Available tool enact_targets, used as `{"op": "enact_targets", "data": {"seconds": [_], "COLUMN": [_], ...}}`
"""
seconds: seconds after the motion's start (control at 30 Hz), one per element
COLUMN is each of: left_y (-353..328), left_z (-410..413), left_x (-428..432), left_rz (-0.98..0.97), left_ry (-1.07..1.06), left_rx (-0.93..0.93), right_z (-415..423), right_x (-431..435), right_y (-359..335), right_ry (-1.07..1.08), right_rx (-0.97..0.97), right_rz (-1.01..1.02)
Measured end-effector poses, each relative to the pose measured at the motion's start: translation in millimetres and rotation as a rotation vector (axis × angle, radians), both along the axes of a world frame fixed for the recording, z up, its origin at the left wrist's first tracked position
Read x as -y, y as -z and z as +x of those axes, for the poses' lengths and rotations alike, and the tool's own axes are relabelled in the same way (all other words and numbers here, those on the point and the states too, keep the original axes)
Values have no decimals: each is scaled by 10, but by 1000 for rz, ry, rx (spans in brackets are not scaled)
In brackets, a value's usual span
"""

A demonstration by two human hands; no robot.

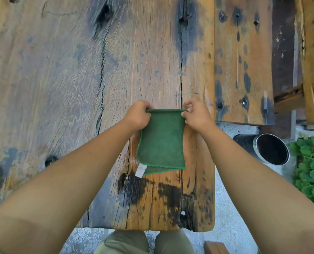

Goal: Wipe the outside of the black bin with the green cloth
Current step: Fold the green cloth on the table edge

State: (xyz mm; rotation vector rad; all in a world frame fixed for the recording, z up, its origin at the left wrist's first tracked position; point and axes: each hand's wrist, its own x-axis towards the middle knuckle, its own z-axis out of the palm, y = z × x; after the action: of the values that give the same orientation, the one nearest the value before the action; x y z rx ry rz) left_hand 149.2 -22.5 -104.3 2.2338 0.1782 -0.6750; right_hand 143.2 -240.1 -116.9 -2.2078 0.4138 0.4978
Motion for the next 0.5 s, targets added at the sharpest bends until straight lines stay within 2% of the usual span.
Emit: {"op": "enact_targets", "data": {"seconds": [0.27,0.5], "left_y": [-201,-115], "left_z": [-506,-1213], "left_x": [-121,-206], "left_rz": [-18,74], "left_ry": [71,223], "left_rx": [169,306], "right_z": [-462,-1014], "right_x": [-1,24], "right_y": [-274,-327], "right_ry": [-43,-77], "right_rx": [20,-97], "right_rz": [148,259]}}
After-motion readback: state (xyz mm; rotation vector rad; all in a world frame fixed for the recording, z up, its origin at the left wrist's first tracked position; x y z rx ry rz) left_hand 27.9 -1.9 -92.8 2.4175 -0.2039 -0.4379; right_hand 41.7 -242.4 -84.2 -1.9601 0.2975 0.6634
